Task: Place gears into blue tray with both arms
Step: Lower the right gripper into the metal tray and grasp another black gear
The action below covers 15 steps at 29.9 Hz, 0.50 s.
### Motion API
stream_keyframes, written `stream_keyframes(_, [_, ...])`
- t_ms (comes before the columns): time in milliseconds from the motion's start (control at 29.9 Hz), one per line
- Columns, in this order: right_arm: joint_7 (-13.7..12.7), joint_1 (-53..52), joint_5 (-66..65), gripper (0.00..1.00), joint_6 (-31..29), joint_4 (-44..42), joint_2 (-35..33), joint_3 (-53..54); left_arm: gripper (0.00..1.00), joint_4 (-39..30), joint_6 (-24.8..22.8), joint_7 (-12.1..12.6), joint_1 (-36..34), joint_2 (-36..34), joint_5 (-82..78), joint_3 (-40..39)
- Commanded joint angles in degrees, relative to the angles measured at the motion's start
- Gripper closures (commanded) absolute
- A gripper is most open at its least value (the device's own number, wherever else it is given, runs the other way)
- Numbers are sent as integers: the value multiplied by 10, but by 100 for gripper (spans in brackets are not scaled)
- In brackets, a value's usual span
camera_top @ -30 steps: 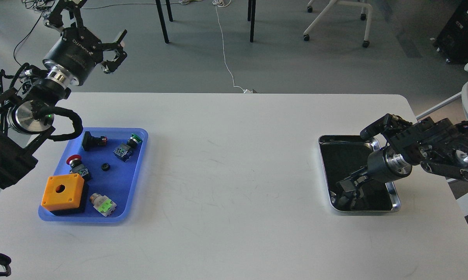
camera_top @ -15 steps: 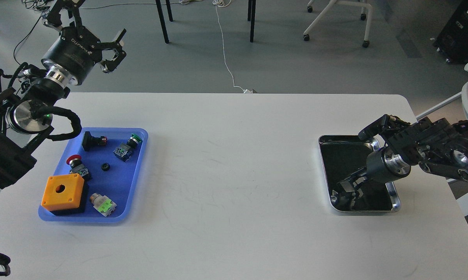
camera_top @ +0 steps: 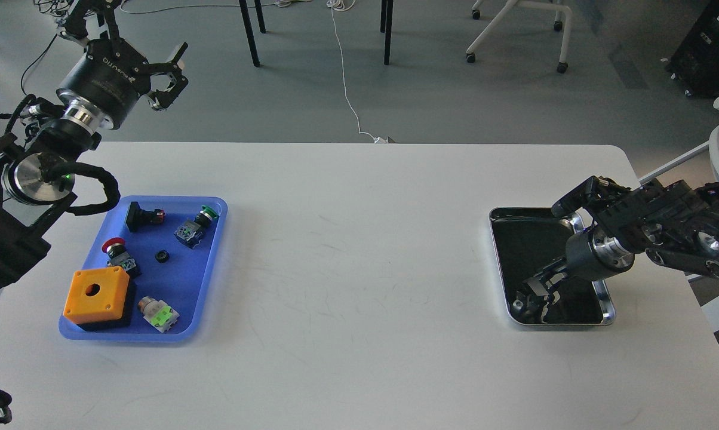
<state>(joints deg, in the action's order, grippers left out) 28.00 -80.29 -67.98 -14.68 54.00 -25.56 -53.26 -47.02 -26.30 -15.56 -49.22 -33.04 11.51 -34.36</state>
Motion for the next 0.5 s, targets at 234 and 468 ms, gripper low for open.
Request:
stream_keyframes(234, [0, 3, -1, 62, -1, 0, 0, -1, 2, 0, -1, 0, 2, -2, 0, 0])
stream_keyframes(468, [0, 2, -3, 64, -3, 1, 0, -1, 2, 0, -1, 0, 2, -2, 0, 0])
